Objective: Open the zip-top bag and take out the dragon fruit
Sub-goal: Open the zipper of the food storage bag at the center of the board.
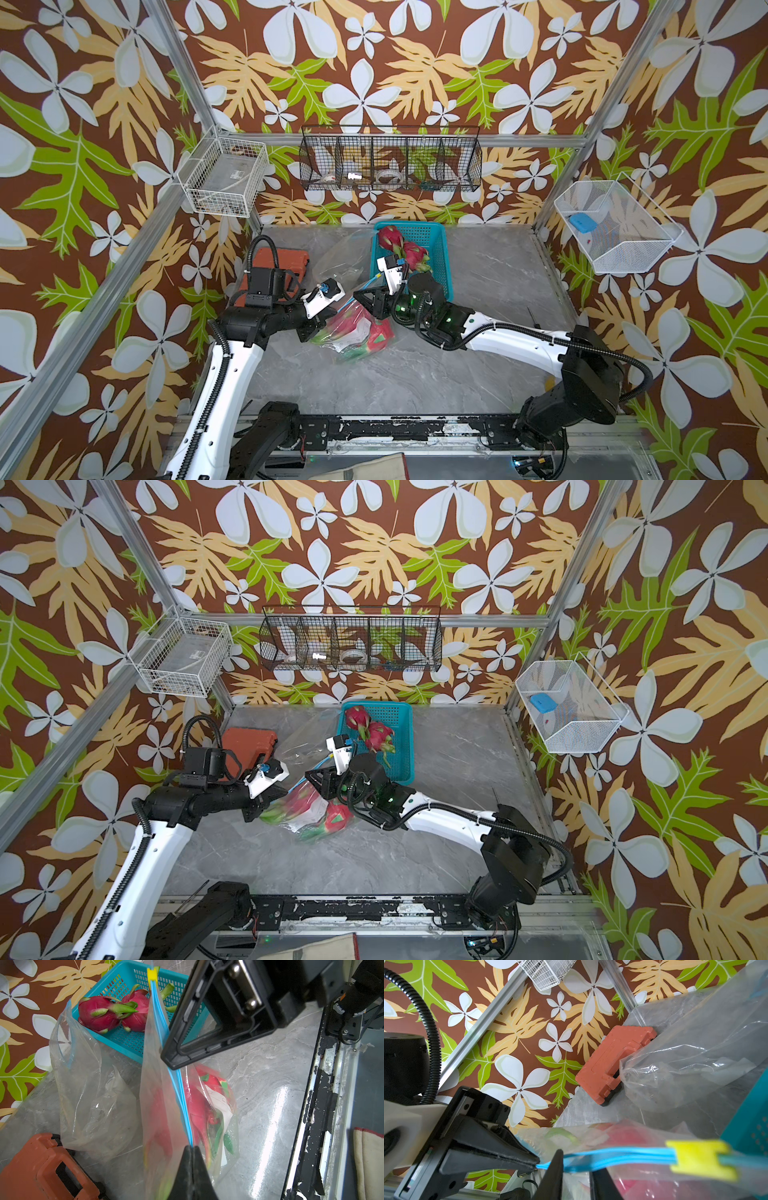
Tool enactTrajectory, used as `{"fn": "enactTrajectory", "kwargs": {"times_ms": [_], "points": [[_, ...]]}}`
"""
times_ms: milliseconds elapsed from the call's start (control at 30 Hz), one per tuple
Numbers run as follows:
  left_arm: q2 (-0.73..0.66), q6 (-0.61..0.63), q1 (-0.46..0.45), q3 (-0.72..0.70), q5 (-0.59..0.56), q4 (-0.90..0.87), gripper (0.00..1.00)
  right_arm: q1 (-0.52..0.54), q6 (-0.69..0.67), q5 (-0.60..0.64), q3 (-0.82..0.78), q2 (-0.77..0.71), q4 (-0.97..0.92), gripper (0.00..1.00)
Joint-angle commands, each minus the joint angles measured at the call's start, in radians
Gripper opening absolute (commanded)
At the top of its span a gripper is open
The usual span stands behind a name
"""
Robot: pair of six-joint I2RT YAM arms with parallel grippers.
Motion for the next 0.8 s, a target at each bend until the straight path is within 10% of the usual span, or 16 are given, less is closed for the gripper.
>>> {"fn": "enactTrajectory", "kwargs": {"times_ms": [0, 633, 667, 767], "points": [[0.0, 0.004, -0.001, 0.001, 0.015, -0.011, 0.0, 0.0, 0.006, 0.028, 0.0, 0.001, 0.014, 0.2], [-0.006, 0.0, -0.001, 0.0, 0.017, -0.019, 0.0, -0.001, 0.006, 0.071, 0.09, 0.057, -0.104, 0.0], [-0.006, -0.016, -0.001, -0.001, 0.01, -0.008, 0.04, 0.0, 0.007, 0.081, 0.095, 0.058, -0.121, 0.0], [-0.015, -0.157, -0.001, -0.001, -0.01, 0.098, 0.63, 0.0, -0.003, 0.091, 0.092, 0.053, -0.124, 0.0]]}}
